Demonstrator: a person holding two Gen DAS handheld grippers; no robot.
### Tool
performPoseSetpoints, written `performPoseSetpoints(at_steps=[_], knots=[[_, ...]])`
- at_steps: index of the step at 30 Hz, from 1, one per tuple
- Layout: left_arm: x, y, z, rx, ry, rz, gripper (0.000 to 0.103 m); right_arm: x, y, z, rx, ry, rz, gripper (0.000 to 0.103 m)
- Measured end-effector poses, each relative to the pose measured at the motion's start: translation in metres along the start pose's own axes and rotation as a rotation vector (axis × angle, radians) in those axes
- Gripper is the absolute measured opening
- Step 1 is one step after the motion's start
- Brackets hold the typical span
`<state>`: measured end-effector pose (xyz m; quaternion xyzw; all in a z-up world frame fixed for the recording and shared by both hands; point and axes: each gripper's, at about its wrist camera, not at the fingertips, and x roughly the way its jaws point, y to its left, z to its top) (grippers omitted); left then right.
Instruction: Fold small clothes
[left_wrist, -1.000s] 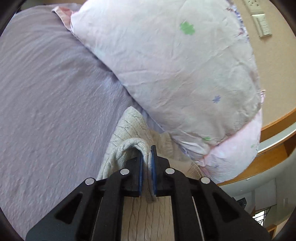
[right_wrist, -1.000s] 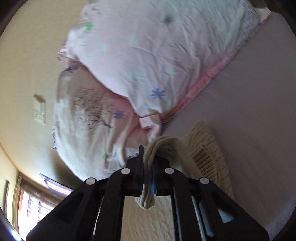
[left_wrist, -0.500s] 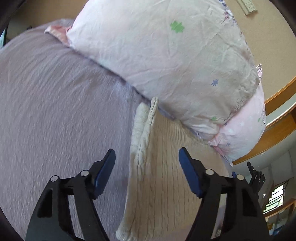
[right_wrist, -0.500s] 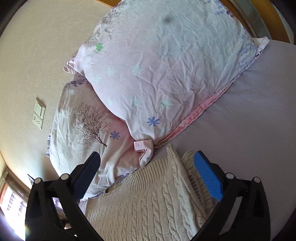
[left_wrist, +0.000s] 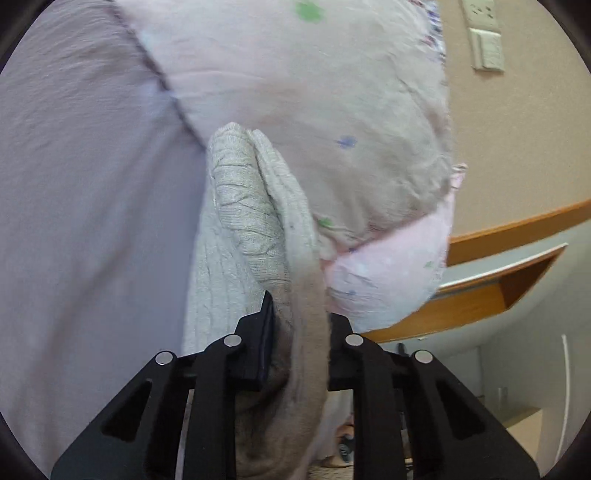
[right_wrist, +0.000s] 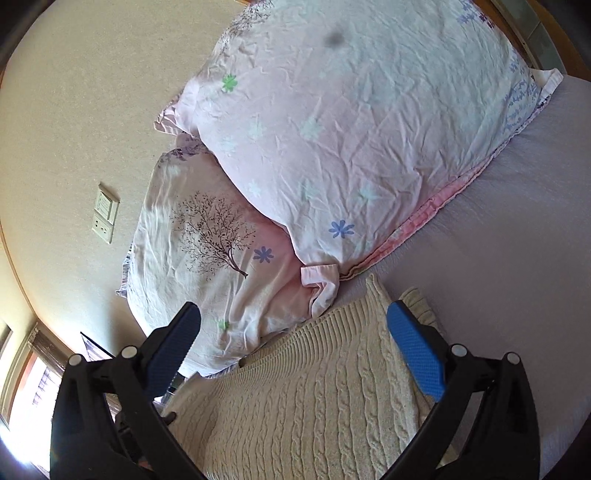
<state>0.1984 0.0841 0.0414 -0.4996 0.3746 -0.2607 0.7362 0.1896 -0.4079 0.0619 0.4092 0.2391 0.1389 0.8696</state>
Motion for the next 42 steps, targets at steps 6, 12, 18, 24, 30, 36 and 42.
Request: performPoseSetpoints(at_steps=[6,12,18,24,30,36,42], knots=[[0.155,-0.075,-0.056,0.018,0.228,-0.244,0.019,-0.028,-0.008,0.018,-0.068,-0.083,-0.062,0.101],[0.242,-0.077,-0.093,-0.087,0.477,-0.363,0.035,-0.029,-0.033,0.030,-0.003,0.010,-0.010,0.100],[0.149,-0.090,-0.053,0.268,0.176,-0.015,0.083,-0.003,-0.013,0.014,-0.125,0.200,-0.066,0.067],[0.138,-0.041,-0.046,0.305,0.184,0.243,0.083,0.038,-0.015,-0.016,-0.187,0.386,-0.208,0.014],[0.149,-0.022,-0.066,0.338,0.241,0.284,0.084,0.001,-0.036,0.001,-0.071,0.203,-0.300,0.011],[0.163,-0.022,-0.076,0.360,0.294,0.273,0.085,0.011,-0.044,0.002,-0.022,0.289,-0.307,0.075],[0.164,-0.023,-0.075,0.350,0.274,0.253,0.050,0.029,-0.049,-0.011,0.025,0.379,-0.192,0.036]])
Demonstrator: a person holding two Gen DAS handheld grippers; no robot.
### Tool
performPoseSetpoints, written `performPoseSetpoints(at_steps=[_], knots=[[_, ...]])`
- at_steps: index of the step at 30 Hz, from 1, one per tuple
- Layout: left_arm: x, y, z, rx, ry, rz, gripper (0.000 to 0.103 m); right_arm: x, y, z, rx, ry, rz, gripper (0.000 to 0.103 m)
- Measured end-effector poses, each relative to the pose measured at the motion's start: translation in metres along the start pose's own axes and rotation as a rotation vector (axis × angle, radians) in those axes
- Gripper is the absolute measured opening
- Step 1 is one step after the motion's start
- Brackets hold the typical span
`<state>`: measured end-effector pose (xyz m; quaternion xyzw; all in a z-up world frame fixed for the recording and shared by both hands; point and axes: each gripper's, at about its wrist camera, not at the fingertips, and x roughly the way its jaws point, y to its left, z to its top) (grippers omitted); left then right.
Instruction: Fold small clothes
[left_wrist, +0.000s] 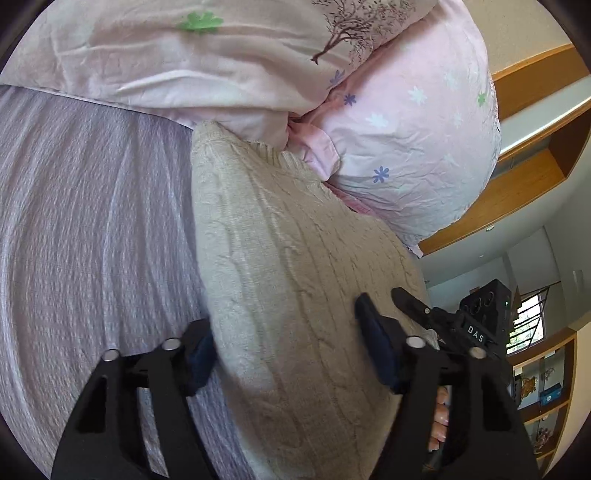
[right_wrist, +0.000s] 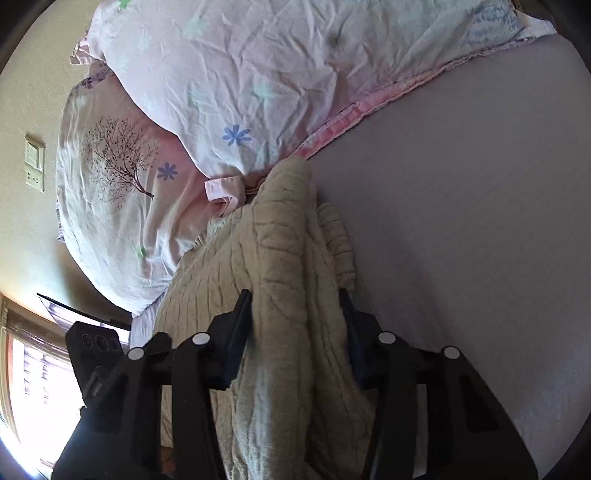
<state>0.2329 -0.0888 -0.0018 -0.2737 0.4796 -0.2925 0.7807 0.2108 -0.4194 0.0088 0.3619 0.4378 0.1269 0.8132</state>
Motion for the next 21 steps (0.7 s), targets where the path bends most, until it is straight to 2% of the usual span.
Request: performPoseSetpoints(at_steps=[2,3,5,7,9,10,11,13,14,15,17,18,19,20,21], knots=[[-0.011,0.001,0.002,-0.006,0.002,-0.038,0.040,-0.001,0.008,-0.003,-0.017,-0.002,0.115,0.032],[-0.021,-0.003,0.003,0.007,0.002,-0.041,0.039,0.003,0.014,-0.006,-0.026,0.016,0.186,0.031],[-0.050,-0.006,0.002,0.086,-0.039,0.013,0.039,0.018,0.028,-0.014,-0.047,0.078,0.265,0.031],[-0.076,0.000,0.004,0.138,-0.076,0.079,0.040,0.041,0.044,-0.024,-0.091,0.138,0.248,0.031],[-0.087,0.013,0.011,0.138,-0.073,0.136,0.046,0.054,0.060,-0.030,-0.170,0.148,0.163,0.036],[-0.088,0.019,0.014,0.138,-0.071,0.174,0.047,0.050,0.065,-0.032,-0.197,0.128,0.128,0.044],[-0.091,0.023,0.012,0.127,-0.075,0.202,0.048,0.038,0.065,-0.033,-0.189,0.090,0.114,0.047],[-0.108,0.024,0.003,0.120,-0.126,0.219,0.048,0.005,0.064,-0.043,-0.168,0.014,0.169,0.053],[-0.120,0.019,-0.004,0.154,-0.158,0.222,0.053,-0.009,0.067,-0.052,-0.192,-0.004,0.189,0.053],[-0.130,0.013,-0.010,0.193,-0.187,0.238,0.065,-0.020,0.071,-0.063,-0.219,-0.012,0.188,0.053],[-0.151,0.002,-0.027,0.250,-0.257,0.294,0.077,-0.029,0.078,-0.087,-0.269,0.008,0.154,0.048],[-0.158,-0.001,-0.036,0.274,-0.275,0.308,0.079,-0.028,0.081,-0.096,-0.293,0.023,0.130,0.047],[-0.161,-0.002,-0.043,0.286,-0.280,0.316,0.080,-0.024,0.085,-0.103,-0.321,0.035,0.085,0.039],[-0.163,-0.002,-0.051,0.289,-0.278,0.326,0.081,-0.017,0.085,-0.108,-0.340,0.034,0.005,0.006],[-0.163,-0.002,-0.059,0.284,-0.274,0.329,0.082,-0.012,0.078,-0.109,-0.311,0.022,-0.052,0.008]])
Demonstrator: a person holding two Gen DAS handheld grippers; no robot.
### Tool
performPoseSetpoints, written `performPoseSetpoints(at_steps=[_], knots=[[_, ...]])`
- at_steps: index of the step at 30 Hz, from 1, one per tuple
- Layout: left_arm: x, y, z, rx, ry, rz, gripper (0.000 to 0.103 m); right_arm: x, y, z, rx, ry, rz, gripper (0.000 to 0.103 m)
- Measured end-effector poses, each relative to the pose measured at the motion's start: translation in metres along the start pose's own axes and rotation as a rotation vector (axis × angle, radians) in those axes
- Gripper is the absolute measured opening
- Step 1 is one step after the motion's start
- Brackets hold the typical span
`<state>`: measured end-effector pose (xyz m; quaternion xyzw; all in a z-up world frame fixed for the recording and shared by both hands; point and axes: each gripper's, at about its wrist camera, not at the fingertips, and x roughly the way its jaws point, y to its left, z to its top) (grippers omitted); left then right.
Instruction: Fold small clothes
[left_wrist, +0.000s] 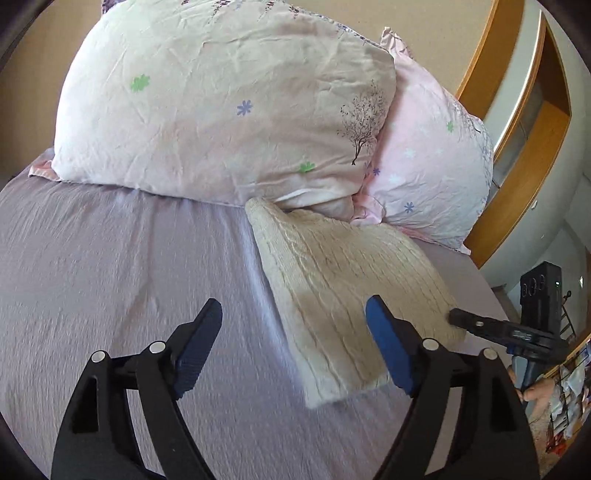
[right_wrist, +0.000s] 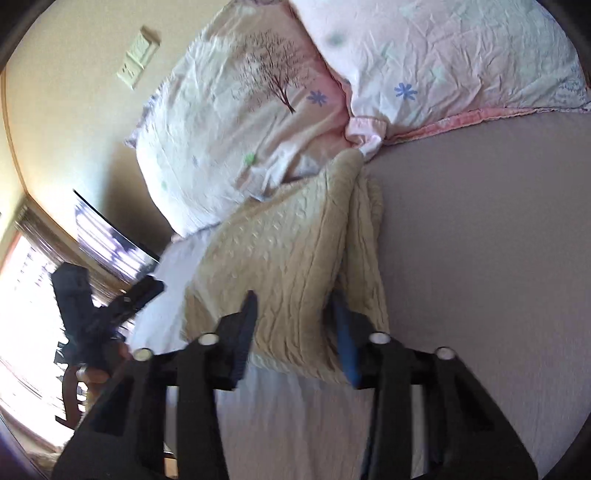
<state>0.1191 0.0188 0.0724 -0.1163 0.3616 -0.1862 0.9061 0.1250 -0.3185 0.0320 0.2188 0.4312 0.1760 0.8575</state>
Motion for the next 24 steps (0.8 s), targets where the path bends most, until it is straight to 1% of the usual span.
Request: performPoseSetpoints(at_steps=[1,2,3,4,5,6,7,8,9,10,11,13,14,15,17,20,22,24], knots=[[-0.001,-0.002,-0.007,-0.003,0.013,-0.001,0.083,0.002,-0.009,-0.001,0.066,-0.016,0.004,0.007],[-0.002,-0.003,-0.016,-0.007,0.031,0.000,0.088,0.001,-0.019,-0.002,0.128,-0.032,0.017,0.007],[-0.002,-0.004,-0.024,-0.006,0.048,0.013,0.092,-0.002,-0.025,-0.003,0.161,-0.049,0.029,0.007],[-0.002,-0.007,-0.032,-0.003,0.062,0.048,0.096,-0.004,-0.026,-0.006,0.157,-0.065,0.043,0.008],[-0.002,-0.009,-0.039,0.006,0.070,0.084,0.102,-0.008,-0.023,-0.011,0.140,-0.078,0.060,0.010],[-0.001,-0.013,-0.045,0.022,0.073,0.113,0.102,-0.013,-0.018,-0.015,0.119,-0.091,0.063,0.015],[0.000,-0.017,-0.051,0.040,0.074,0.124,0.102,-0.021,-0.012,-0.019,0.090,-0.113,0.051,0.024],[0.001,-0.022,-0.054,0.059,0.080,0.137,0.102,-0.031,-0.004,-0.025,0.051,-0.137,0.043,0.058],[0.004,-0.026,-0.057,0.075,0.089,0.159,0.102,-0.039,0.001,-0.029,0.021,-0.160,0.021,0.081],[0.008,-0.028,-0.058,0.088,0.100,0.186,0.102,-0.044,0.009,-0.033,-0.019,-0.178,-0.006,0.099],[0.011,-0.031,-0.059,0.102,0.106,0.214,0.102,-0.047,0.015,-0.038,-0.060,-0.175,-0.060,0.101],[0.015,-0.035,-0.062,0.127,0.110,0.257,0.102,-0.042,0.027,-0.043,-0.128,-0.148,-0.209,0.101],[0.018,-0.036,-0.063,0.137,0.114,0.267,0.102,-0.035,0.031,-0.047,-0.168,-0.125,-0.264,0.101],[0.021,-0.037,-0.065,0.143,0.118,0.273,0.102,-0.028,0.034,-0.050,-0.200,-0.103,-0.296,0.101],[0.026,-0.036,-0.068,0.148,0.129,0.278,0.102,-0.015,0.038,-0.057,-0.229,-0.062,-0.327,0.101],[0.031,-0.036,-0.073,0.149,0.144,0.303,0.102,0.006,0.035,-0.060,-0.214,-0.005,-0.361,0.101],[0.032,-0.037,-0.075,0.160,0.136,0.323,0.102,0.017,0.035,-0.061,-0.205,0.018,-0.368,0.101],[0.037,-0.036,-0.077,0.166,0.169,0.334,0.102,0.023,0.037,-0.061,-0.215,0.025,-0.409,0.101]])
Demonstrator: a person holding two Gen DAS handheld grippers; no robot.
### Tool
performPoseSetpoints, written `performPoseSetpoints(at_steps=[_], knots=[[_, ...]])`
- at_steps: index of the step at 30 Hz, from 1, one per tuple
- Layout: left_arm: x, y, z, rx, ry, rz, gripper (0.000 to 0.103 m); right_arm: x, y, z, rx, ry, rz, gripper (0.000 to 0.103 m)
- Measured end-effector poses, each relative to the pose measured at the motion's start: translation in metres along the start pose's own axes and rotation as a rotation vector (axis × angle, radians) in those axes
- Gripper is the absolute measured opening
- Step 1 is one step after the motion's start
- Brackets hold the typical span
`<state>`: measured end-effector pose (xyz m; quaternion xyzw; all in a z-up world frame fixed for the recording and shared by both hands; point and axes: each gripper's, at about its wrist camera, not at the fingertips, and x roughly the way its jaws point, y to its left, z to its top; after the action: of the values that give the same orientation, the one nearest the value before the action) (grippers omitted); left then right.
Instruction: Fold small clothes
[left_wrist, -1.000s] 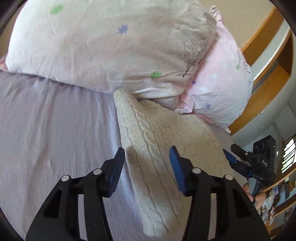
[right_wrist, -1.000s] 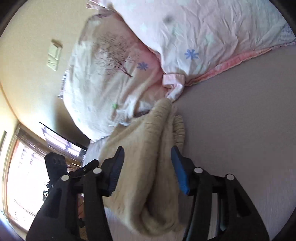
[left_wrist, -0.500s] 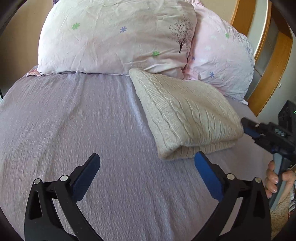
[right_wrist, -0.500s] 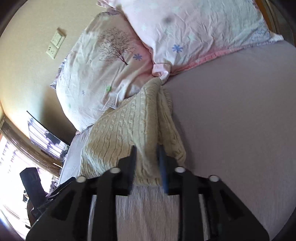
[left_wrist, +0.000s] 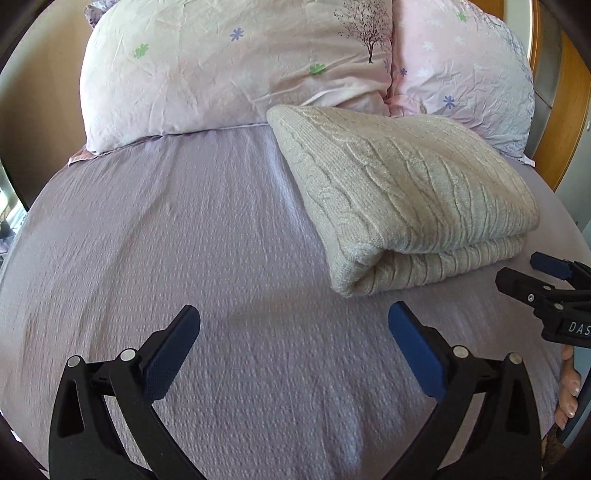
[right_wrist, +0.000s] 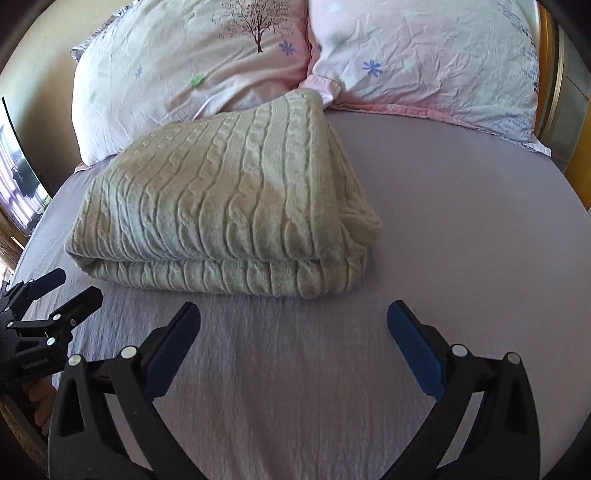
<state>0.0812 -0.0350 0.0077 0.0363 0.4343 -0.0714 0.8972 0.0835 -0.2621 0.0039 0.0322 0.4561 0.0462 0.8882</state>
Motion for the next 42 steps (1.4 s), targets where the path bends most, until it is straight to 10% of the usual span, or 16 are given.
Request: performPoseSetpoints(at_steps=[42], knots=[[0.0064,-0.0030,-0.0023,0.015,0.025,0.024,0.102,0.0006,0.0110,-0.0057,-0.031,0.020,-0.076,0.101]])
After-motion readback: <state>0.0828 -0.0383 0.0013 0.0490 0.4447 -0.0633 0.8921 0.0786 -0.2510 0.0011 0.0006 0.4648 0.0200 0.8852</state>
